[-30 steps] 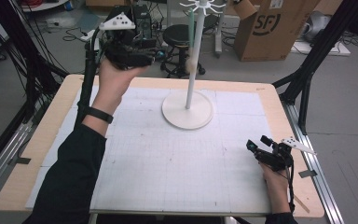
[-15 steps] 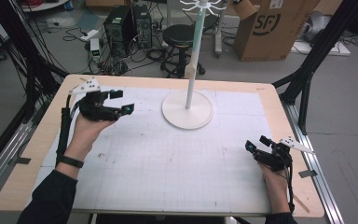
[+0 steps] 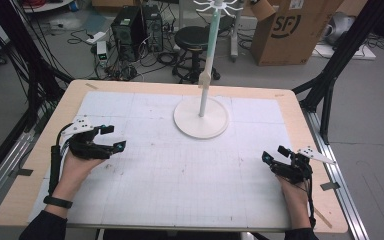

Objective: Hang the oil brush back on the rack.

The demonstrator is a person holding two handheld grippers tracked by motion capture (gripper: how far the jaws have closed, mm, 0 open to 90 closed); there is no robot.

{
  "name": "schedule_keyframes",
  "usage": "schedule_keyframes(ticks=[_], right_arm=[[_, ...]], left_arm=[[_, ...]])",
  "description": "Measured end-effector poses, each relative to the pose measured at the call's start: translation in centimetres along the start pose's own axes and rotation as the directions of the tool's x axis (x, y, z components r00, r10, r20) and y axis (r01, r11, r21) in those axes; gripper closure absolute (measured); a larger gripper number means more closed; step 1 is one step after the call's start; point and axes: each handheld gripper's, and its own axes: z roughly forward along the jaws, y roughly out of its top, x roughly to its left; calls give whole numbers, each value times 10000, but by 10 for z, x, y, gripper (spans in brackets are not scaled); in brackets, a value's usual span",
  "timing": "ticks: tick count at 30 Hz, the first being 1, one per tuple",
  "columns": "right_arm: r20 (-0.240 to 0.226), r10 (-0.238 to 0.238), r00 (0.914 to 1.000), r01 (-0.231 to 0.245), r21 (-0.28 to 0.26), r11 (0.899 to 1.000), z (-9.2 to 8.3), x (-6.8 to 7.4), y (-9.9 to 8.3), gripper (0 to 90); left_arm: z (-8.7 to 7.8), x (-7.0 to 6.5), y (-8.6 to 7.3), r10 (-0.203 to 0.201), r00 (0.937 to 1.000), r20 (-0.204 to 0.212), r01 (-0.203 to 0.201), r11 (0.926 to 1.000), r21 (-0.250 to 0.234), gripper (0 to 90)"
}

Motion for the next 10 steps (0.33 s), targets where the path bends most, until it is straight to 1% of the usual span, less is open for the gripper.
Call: schedule_keyframes(ticks=[1,3,4,7,9,10], right_arm=[[10,-15,10000,15,5,10000,0,0,0,153],[28,-30,10000,30,-5,10000,0,0,0,153],[31,-37,10000,37,-8,10000,0,0,0,153],[43,-27,10000,27,-6,10000,0,0,0,153],[32,13,10000,-13,-8,10000,0,0,0,153],[27,2,10000,-2,4,10000,0,0,0,153]], left_arm=[[-1,0,-3,2,10000,-33,-1,10000,89,184],[0,0,-5,52,9999,-86,-48,9988,497,184],[0,-2,-5,149,9998,-128,-141,9983,569,182],[3,-7,-3,377,9992,-115,-371,9980,503,184],[4,-9,-4,478,9987,-157,-468,9970,611,185],[5,-9,-4,466,9988,-178,-452,9965,707,185]])
